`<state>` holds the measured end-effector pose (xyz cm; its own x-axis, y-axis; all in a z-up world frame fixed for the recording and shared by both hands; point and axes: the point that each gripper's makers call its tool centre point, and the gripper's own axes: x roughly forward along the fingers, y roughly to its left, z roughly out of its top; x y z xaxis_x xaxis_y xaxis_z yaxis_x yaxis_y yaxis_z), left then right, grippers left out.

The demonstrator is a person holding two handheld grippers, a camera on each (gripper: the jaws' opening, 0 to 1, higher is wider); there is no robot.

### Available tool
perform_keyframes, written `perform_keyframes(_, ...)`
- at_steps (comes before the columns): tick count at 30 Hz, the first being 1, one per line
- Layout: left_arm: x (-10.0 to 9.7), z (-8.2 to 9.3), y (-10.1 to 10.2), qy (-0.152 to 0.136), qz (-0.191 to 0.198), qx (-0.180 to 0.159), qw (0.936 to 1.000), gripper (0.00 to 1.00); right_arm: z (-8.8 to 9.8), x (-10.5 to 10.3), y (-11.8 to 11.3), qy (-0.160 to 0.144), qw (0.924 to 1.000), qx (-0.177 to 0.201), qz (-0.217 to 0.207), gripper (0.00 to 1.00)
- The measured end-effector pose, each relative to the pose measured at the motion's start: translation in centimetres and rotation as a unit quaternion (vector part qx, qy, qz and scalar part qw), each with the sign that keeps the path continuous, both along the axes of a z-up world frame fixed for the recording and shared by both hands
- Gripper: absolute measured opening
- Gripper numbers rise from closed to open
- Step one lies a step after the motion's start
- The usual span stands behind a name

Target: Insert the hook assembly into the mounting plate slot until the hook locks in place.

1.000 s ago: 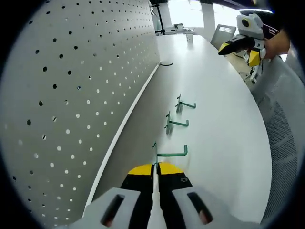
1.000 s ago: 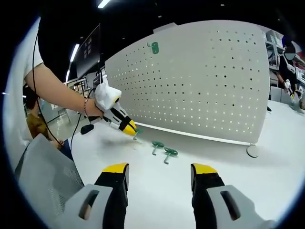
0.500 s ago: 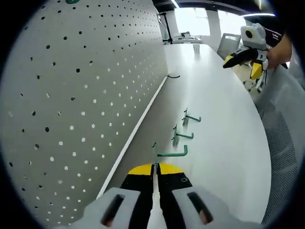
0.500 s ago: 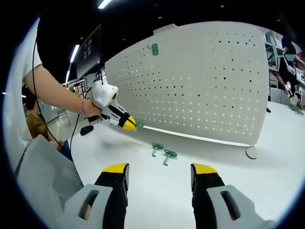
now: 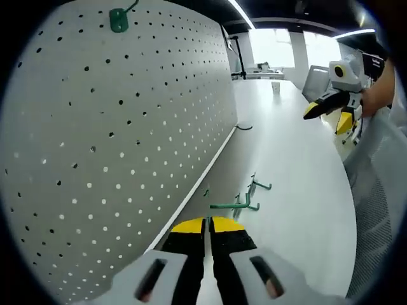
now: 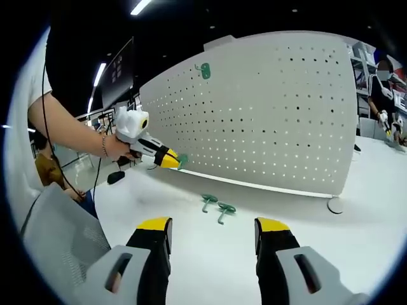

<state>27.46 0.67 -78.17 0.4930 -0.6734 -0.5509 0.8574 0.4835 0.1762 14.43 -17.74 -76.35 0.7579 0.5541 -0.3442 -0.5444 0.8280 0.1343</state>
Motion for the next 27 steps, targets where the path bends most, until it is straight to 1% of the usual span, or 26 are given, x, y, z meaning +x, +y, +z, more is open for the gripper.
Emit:
perform_keyframes(1, -0.1, 0.4, -0.1, -0.008, 0.0, -0.004, 1.0, 0.02, 0.0, 0.0, 0.0, -0.001, 1.0, 0.001, 0.0, 0.5)
perform_keyframes(3, -0.4, 0.9, -0.2, -0.016, 0.001, -0.013, 0.9998, 0.02, 0.1, 0.0, 0.1, -0.002, 1.0, 0.001, 0.002, 0.5)
perform_keyframes(4, -0.4, 1.1, -0.2, -0.018, 0.003, -0.017, 0.9997, 0.02, 0.1, 0.0, 0.1, -0.002, 1.0, 0.001, 0.002, 0.5)
perform_keyframes(5, -0.4, 1.5, -0.2, -0.02, 0.008, -0.028, 0.9994, 0.02, 0.1, 0.0, 0.0, -0.002, 1.0, 0.001, 0.003, 0.5)
perform_keyframes(10, -0.8, 2.6, -0.1, -0.029, 0.022, -0.053, 0.9979, 0.02, 0.1, 0.0, 0.1, -0.003, 1.0, 0.002, 0.005, 0.5)
perform_keyframes(14, -1.3, 3.4, 0.1, -0.037, 0.03, -0.066, 0.9967, 0.02, 0.2, 0.0, 0.2, -0.005, 1.0, 0.003, 0.005, 0.5)
perform_keyframes(15, -1.4, 3.6, 0.1, -0.045, 0.031, -0.069, 0.9961, 0.02, 0.3, -0.1, 0.2, -0.005, 1.0, 0.004, 0.005, 0.5)
perform_keyframes(16, -1.5, 3.8, 0.1, -0.046, 0.033, -0.071, 0.9959, 0.02, 0.3, 0.0, 0.2, -0.006, 1.0, 0.004, 0.005, 0.5)
perform_keyframes(18, -1.7, 4.5, 0.1, -0.044, 0.043, -0.097, 0.9933, 0.02, 0.3, 0.0, 0.2, -0.006, 1.0, 0.004, 0.005, 0.5)
perform_keyframes(19, -1.8, 4.8, 0.3, -0.052, 0.046, -0.096, 0.9929, 0.02, 0.3, -0.1, 0.2, -0.007, 1.0, 0.005, 0.005, 0.5)
perform_keyframes(22, -1.9, 5.0, 0.4, -0.052, 0.056, -0.105, 0.9916, 0.02, 0.4, -0.1, 0.2, -0.007, 0.9999, 0.007, 0.005, 0.5)
perform_keyframes(27, -2.4, 5.8, 0.7, -0.063, 0.069, -0.115, 0.989, 0.02, 0.4, -0.2, 0.1, -0.008, 0.9999, 0.007, 0.004, 0.5)
